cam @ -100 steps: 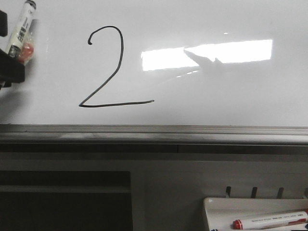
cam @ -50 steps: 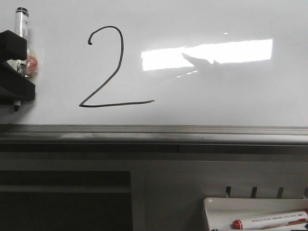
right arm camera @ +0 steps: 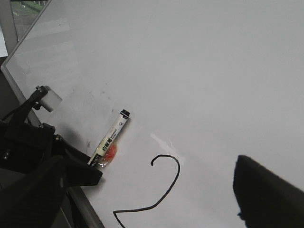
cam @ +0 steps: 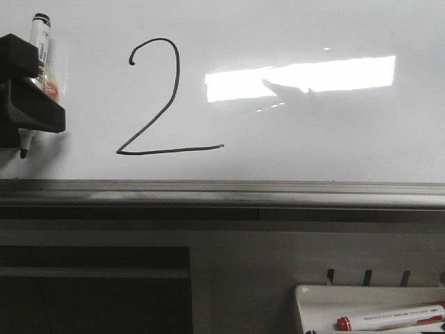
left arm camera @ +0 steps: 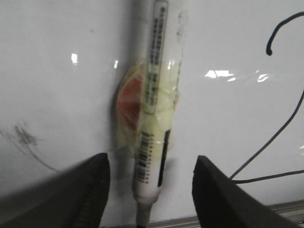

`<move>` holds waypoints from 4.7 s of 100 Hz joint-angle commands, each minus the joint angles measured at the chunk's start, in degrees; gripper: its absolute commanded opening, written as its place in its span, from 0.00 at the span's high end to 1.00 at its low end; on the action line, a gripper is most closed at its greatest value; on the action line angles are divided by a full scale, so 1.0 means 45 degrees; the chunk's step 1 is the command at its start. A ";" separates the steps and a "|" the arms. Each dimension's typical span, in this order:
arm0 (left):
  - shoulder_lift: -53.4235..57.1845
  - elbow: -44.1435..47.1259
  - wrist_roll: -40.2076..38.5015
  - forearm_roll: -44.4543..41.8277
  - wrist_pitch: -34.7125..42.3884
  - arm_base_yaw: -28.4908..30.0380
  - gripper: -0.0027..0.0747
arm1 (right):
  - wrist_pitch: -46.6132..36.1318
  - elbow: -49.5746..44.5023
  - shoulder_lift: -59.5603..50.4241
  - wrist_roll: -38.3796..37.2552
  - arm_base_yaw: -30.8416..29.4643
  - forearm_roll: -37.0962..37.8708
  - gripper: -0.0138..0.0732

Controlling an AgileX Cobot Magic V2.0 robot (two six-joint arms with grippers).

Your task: Write number 2 on whiteboard

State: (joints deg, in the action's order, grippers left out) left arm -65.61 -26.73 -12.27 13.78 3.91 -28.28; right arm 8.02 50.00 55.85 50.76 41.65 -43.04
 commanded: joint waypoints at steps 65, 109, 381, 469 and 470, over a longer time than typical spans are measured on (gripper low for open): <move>0.9349 -0.0365 0.0355 -0.3523 -0.1867 0.0016 0.99 | -0.0143 -0.1447 -0.2560 0.0097 -0.0022 -0.0492 0.91; 1.4124 -0.0053 0.0385 -0.5917 -0.5279 0.0016 0.99 | 0.0079 -0.6365 -0.7968 0.0119 -0.0022 -0.0492 0.91; 1.4988 0.6088 0.2389 -0.3725 -0.4204 0.6884 0.99 | 0.0400 -0.8042 -0.8503 0.0119 -0.0022 -0.0492 0.91; 1.4988 0.6088 0.2389 -0.3725 -0.4204 0.6884 0.99 | -0.2002 -0.8141 -0.8503 -1.0938 -0.3447 0.9975 0.91; 1.4988 0.6088 0.2389 -0.3725 -0.4204 0.6884 0.99 | -0.2042 -0.8145 -0.8503 -1.0938 -0.3577 0.9975 0.91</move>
State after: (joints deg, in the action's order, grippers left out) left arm 0.21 0.00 -1.66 -2.94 -18.76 2.60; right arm 4.61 12.30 17.14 2.03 30.71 0.75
